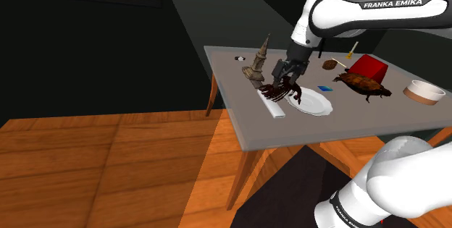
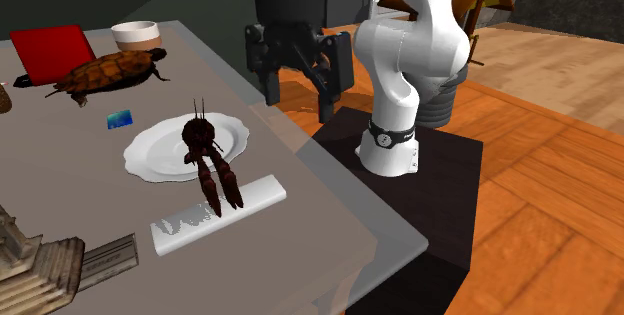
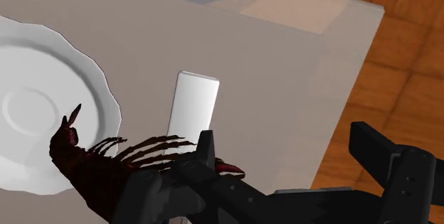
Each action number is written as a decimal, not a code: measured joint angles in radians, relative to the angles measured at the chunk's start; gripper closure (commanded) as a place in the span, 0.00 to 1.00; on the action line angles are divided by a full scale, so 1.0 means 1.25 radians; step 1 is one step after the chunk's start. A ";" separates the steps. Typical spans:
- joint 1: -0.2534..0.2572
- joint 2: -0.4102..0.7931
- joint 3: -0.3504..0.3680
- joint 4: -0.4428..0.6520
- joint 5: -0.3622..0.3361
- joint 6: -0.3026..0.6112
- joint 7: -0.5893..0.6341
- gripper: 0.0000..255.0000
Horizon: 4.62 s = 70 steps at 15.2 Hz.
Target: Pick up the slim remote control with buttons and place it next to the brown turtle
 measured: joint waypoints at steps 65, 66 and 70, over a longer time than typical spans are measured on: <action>-0.055 0.352 -0.082 0.239 -0.031 0.092 -0.040 1.00; -0.056 0.348 -0.082 0.246 -0.032 0.081 -0.040 1.00; -0.055 0.339 -0.081 0.279 -0.034 0.039 -0.038 1.00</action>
